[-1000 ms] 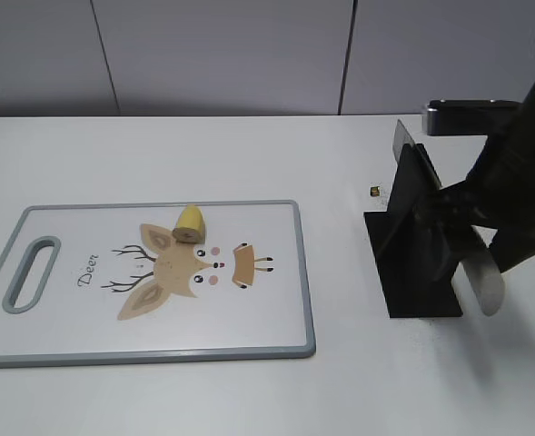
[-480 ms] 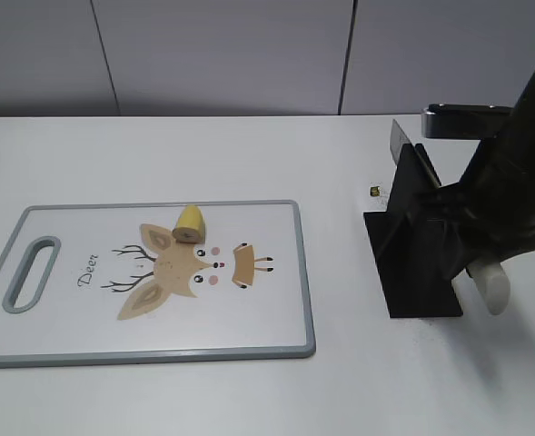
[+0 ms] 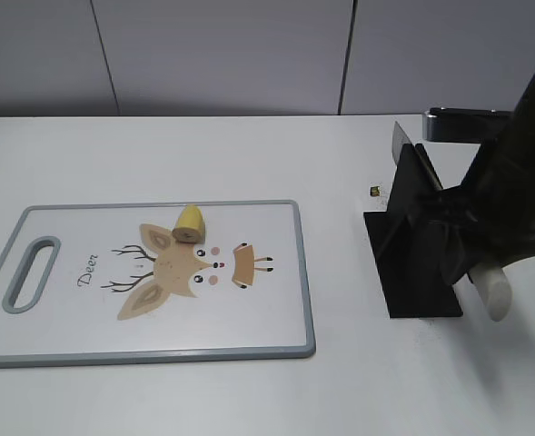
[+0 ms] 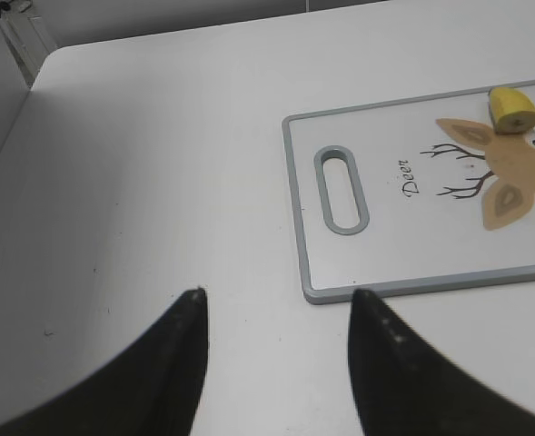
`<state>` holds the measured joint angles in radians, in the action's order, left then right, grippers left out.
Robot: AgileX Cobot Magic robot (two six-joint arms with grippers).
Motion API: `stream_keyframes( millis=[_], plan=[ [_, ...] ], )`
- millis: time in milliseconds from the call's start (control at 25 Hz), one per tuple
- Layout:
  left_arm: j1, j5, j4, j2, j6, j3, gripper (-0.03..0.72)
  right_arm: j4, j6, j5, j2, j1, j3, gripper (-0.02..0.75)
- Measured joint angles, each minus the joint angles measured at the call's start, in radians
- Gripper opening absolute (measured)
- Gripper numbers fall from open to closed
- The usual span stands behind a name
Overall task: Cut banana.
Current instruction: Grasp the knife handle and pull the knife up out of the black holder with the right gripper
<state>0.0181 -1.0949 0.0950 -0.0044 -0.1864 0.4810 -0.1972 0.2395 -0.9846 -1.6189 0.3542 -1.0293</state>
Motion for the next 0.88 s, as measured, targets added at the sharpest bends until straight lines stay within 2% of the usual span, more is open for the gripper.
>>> stream_keyframes(
  millis=[520, 880],
  plan=[
    [0.000, 0.000, 0.000, 0.000, 0.000, 0.000, 0.489, -0.007, 0.041, -0.033, 0.117, 0.000, -0.054, 0.162],
    [0.000, 0.000, 0.000, 0.000, 0.000, 0.000, 0.489, 0.033, 0.037, -0.109, 0.128, 0.001, -0.178, 0.160]
  ],
)
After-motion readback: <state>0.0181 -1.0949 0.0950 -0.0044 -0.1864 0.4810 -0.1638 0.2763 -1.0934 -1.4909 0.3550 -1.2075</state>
